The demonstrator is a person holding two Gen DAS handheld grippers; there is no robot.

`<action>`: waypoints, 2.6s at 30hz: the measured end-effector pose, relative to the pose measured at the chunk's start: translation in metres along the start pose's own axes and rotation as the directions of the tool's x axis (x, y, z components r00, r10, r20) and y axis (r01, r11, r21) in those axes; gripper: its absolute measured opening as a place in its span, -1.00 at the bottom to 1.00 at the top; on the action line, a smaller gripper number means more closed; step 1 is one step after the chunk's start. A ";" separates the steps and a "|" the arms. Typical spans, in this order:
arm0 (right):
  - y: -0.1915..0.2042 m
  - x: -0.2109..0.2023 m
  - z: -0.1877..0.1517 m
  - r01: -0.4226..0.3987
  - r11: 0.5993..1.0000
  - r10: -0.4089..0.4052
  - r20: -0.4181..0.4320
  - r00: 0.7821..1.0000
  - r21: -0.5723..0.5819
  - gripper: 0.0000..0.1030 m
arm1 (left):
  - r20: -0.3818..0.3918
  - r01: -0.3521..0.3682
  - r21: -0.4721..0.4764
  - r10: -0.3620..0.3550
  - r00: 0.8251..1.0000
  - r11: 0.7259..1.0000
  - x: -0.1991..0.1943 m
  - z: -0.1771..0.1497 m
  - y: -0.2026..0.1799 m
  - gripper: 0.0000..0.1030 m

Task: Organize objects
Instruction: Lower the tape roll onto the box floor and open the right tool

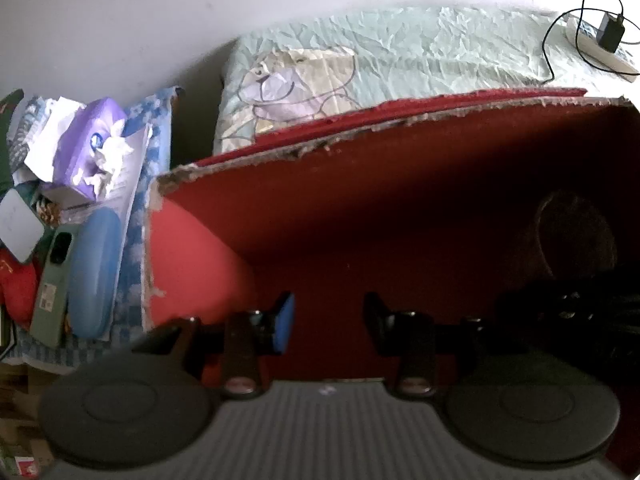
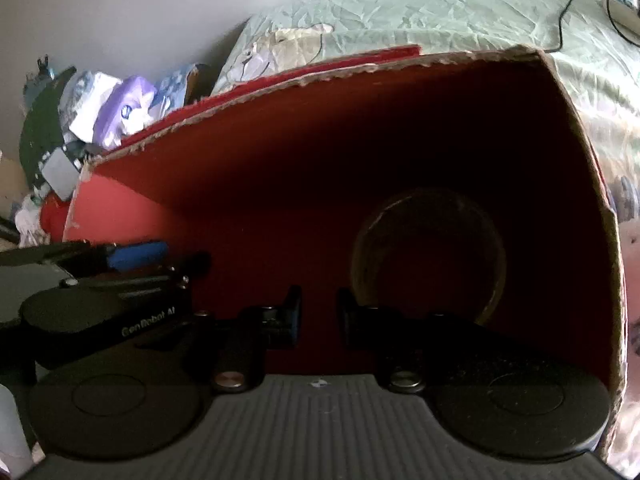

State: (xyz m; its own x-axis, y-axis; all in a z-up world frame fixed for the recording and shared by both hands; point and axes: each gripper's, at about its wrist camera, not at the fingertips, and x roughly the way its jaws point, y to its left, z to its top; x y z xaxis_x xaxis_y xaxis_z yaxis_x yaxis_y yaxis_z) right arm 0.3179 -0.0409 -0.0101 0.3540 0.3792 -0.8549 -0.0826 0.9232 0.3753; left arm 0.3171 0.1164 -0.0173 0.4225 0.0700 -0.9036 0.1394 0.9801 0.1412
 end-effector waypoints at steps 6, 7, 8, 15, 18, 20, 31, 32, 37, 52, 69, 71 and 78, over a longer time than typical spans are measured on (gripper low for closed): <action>-0.009 -0.001 -0.003 0.065 0.995 -0.070 0.058 0.996 0.079 -0.64 | -0.015 -0.003 0.007 0.003 1.000 1.000 0.002 0.000 -0.001 -0.10; -0.011 0.000 -0.002 0.062 0.994 -0.067 0.055 0.996 0.087 -0.64 | -0.016 -0.004 0.008 0.004 1.000 1.000 0.002 0.000 -0.001 -0.09; -0.014 0.001 -0.001 0.061 0.993 -0.067 0.054 0.996 0.099 -0.68 | -0.019 -0.006 0.011 0.006 1.000 1.000 0.003 0.000 -0.002 -0.08; -0.018 0.002 0.001 0.048 0.994 -0.054 0.060 0.997 0.102 -0.68 | -0.022 -0.018 0.019 0.018 1.000 1.000 0.003 0.001 -0.003 -0.07; -0.018 0.004 0.001 0.032 0.996 -0.036 0.053 0.998 0.089 -0.64 | -0.020 -0.025 0.025 0.025 0.999 0.999 0.002 0.001 -0.004 -0.07; -0.018 0.005 0.001 0.020 0.996 -0.024 0.046 0.999 0.084 -0.62 | -0.016 -0.030 0.028 0.031 0.999 0.999 0.002 0.000 -0.004 -0.07; -0.014 0.007 -0.002 0.058 0.998 -0.060 0.061 0.996 0.036 -0.60 | -0.002 -0.038 0.053 0.038 0.999 0.998 0.000 0.000 -0.007 0.01; -0.013 0.007 -0.002 0.063 0.997 -0.065 0.064 0.996 0.033 -0.60 | -0.002 -0.038 0.054 0.039 0.999 0.998 0.000 0.000 -0.007 0.02; -0.012 0.007 -0.003 0.078 0.997 -0.079 0.072 0.994 0.024 -0.60 | -0.003 -0.045 0.060 0.045 0.999 0.997 0.000 0.001 -0.007 0.02; -0.005 0.006 -0.003 0.116 0.993 -0.114 0.086 0.990 -0.013 -0.62 | -0.005 -0.053 0.066 0.054 0.999 0.996 0.001 0.003 -0.010 0.04; -0.001 0.004 -0.002 0.132 0.991 -0.128 0.113 0.985 -0.029 -0.63 | 0.021 -0.073 0.067 0.072 0.997 0.995 -0.002 0.002 -0.010 0.04; -0.001 0.004 -0.002 0.133 0.991 -0.129 0.115 0.985 -0.029 -0.63 | 0.026 -0.078 0.067 0.076 0.997 0.995 -0.002 0.002 -0.010 0.03; 0.000 0.003 -0.003 0.137 0.990 -0.132 0.131 0.983 -0.032 -0.64 | 0.035 -0.089 0.070 0.086 0.996 0.994 -0.004 0.003 -0.010 0.03</action>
State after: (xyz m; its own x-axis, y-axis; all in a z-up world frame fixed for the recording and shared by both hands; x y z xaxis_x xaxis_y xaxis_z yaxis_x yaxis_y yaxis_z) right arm 0.3163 -0.0396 -0.0134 0.4807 0.2425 -0.8427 -0.0629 0.9680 0.2428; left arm 0.3165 0.1059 -0.0141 0.4641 0.1477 -0.8734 0.1636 0.9547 0.2484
